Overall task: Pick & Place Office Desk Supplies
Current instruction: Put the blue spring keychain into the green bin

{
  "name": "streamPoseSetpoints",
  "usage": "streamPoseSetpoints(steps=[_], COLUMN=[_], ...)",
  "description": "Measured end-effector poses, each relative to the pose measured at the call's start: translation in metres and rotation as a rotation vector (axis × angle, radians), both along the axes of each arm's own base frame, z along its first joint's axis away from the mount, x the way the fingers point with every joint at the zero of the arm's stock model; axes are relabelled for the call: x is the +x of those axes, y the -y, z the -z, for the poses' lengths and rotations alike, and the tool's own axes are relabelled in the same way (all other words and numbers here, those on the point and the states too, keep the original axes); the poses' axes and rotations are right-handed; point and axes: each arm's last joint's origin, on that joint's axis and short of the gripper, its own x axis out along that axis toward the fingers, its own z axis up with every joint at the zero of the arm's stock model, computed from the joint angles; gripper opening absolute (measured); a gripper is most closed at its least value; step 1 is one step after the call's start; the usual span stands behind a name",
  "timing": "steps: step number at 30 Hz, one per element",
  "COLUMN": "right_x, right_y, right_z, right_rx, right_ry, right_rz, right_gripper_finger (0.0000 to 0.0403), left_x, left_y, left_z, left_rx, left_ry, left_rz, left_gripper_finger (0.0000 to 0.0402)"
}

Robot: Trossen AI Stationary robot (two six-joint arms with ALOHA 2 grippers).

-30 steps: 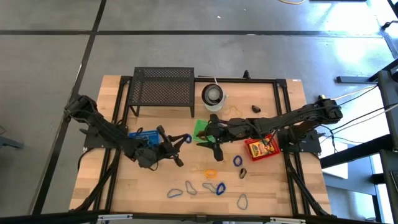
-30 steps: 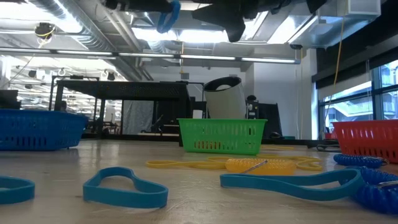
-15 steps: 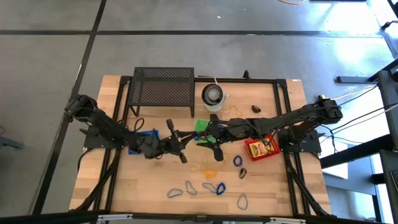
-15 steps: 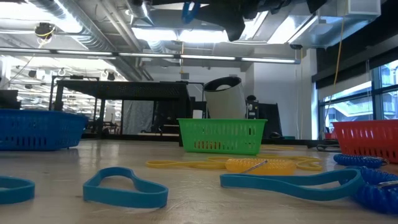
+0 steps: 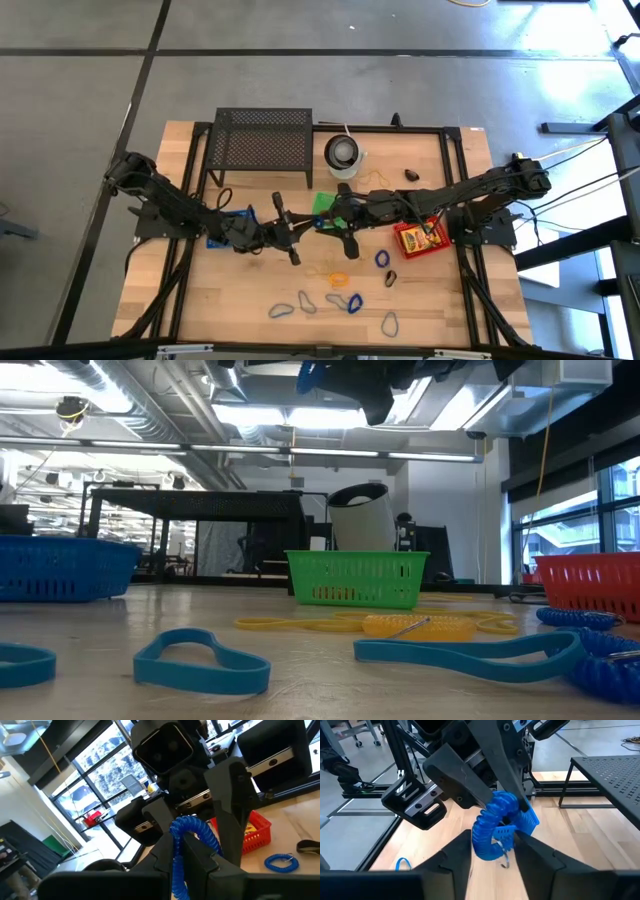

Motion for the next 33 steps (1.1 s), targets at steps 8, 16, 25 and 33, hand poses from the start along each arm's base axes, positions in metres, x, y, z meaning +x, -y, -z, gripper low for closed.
streamPoseSetpoints(steps=[8, 16, 25, 33], right_x=[0.0, 0.0, 0.001, -0.001], right_y=[0.0, 0.0, 0.004, 0.015], right_z=[0.0, 0.0, 0.001, 0.008], right_rx=[0.022, 0.031, 0.047, -0.034], right_ry=[-0.002, -0.003, -0.017, -0.082], right_rz=[0.006, 0.009, 0.022, 0.257], right_gripper_finger=[0.0031, 0.0027, 0.0017, 0.0031], left_x=[0.0, 0.0, -0.002, -0.009], left_y=[0.0, -0.001, -0.001, 0.006], left_z=[0.0, 0.0, 0.012, 0.028], left_rx=[-0.001, -0.085, -0.243, -0.335], left_ry=[0.0, 0.032, 0.001, -0.064], left_rz=[0.0, -0.036, -0.092, -0.161], left_gripper_finger=[0.002, 0.0039, 0.0124, 0.0147])
